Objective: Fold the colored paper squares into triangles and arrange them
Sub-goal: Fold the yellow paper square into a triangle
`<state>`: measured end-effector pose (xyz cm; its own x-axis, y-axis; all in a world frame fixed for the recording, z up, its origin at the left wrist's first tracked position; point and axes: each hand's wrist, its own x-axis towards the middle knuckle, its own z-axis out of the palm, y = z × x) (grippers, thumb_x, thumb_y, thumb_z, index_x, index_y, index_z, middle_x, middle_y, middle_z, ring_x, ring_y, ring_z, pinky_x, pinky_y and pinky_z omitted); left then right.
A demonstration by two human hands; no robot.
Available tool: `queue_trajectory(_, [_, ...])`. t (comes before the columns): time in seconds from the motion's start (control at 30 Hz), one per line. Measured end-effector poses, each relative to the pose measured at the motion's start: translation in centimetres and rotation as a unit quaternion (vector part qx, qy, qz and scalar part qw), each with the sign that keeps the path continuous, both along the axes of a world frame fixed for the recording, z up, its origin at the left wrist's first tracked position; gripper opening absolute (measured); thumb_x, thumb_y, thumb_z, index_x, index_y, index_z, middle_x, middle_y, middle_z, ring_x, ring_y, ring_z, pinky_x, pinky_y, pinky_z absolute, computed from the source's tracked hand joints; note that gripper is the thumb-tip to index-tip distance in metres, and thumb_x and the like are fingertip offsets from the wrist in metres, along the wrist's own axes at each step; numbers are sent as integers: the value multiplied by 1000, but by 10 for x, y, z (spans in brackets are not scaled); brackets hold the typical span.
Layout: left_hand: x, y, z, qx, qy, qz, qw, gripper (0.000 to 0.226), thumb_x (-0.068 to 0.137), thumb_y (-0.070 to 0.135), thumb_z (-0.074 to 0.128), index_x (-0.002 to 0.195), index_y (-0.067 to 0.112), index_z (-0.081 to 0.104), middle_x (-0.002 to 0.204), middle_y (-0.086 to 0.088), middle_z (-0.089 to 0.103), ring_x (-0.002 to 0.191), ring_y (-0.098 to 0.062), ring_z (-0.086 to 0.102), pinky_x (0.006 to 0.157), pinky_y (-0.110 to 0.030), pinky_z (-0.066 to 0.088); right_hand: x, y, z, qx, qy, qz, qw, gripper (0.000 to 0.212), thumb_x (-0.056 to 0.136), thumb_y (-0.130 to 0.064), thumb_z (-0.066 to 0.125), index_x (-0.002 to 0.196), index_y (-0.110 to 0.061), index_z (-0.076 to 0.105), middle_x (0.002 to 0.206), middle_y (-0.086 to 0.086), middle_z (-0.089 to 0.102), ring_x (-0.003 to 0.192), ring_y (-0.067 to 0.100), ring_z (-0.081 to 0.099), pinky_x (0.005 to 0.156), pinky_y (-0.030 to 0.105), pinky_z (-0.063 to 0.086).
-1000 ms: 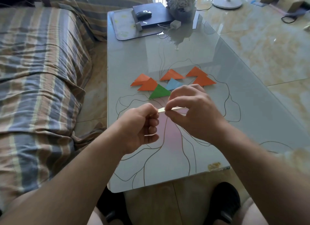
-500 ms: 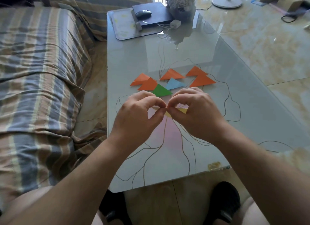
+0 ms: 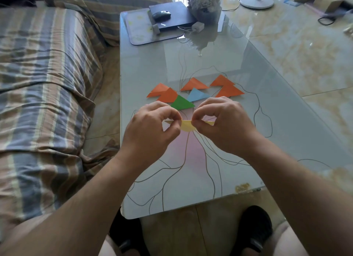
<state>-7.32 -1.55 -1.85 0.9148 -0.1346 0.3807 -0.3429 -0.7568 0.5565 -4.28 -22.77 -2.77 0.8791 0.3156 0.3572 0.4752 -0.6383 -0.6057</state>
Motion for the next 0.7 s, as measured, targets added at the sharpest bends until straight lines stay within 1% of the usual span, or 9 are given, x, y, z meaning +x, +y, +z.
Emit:
queue_trajectory(0.1, [1,2,1,5,-1,2,1000,6,92,29,69,91,29,75,97,17,66,93,-10,64,84,-38,55,0,0,2,-8,1,1,1000,10,88,-28,78,82,-35,77,90,-18,71,94,15,62,84,39,52])
queue_trajectory(0.2, [2,4,2,13,3,8,1000,6,93,28,69,91,29,75,96,16,66,93,-9,64,83,-33,54,-1,-1,5,-12,2,-6,1000,10,87,-25,79,81,-32,78,88,-18,70,90,10,61,84,29,46])
queue_trajectory(0.27, [2,5,3,17,3,11,1000,6,93,27,70,91,29,75,96,16,67,93,-9,63,82,-30,53,-1,-2,7,-14,5,-5,1000,9,87,-23,79,81,-30,78,88,-17,70,88,8,60,83,24,45])
queue_trajectory(0.33, [2,5,4,17,4,13,1000,6,93,27,70,91,29,75,96,16,67,93,-9,64,83,-30,52,-1,-3,9,-16,7,-4,1000,8,86,-22,79,82,-29,79,89,-16,72,88,7,62,84,24,48])
queue_trajectory(0.47, [2,6,4,9,11,13,1000,6,93,27,70,90,29,75,96,16,67,94,-9,64,83,-32,53,-1,-5,10,-16,18,-9,1000,10,86,-23,78,80,-30,78,89,-16,71,90,8,64,85,30,51])
queue_trajectory(0.57, [3,9,5,13,15,23,1000,6,94,28,69,90,29,74,95,17,66,91,-7,63,79,-21,48,1,-8,10,-18,25,-8,999,8,87,-24,79,82,-29,78,89,-17,71,89,7,65,85,32,53])
queue_trajectory(0.63, [4,12,6,13,17,30,999,6,94,28,69,90,28,74,94,17,65,90,-5,62,78,-14,43,3,-13,11,-22,30,-21,999,8,87,-25,79,80,-30,78,85,-17,70,86,7,64,83,30,52])
queue_trajectory(0.7, [5,14,7,14,23,35,999,7,94,29,69,90,28,74,94,18,65,89,-4,61,78,-10,41,5,-17,12,-33,37,-31,998,9,87,-27,79,79,-31,77,82,-18,68,84,7,63,79,27,50])
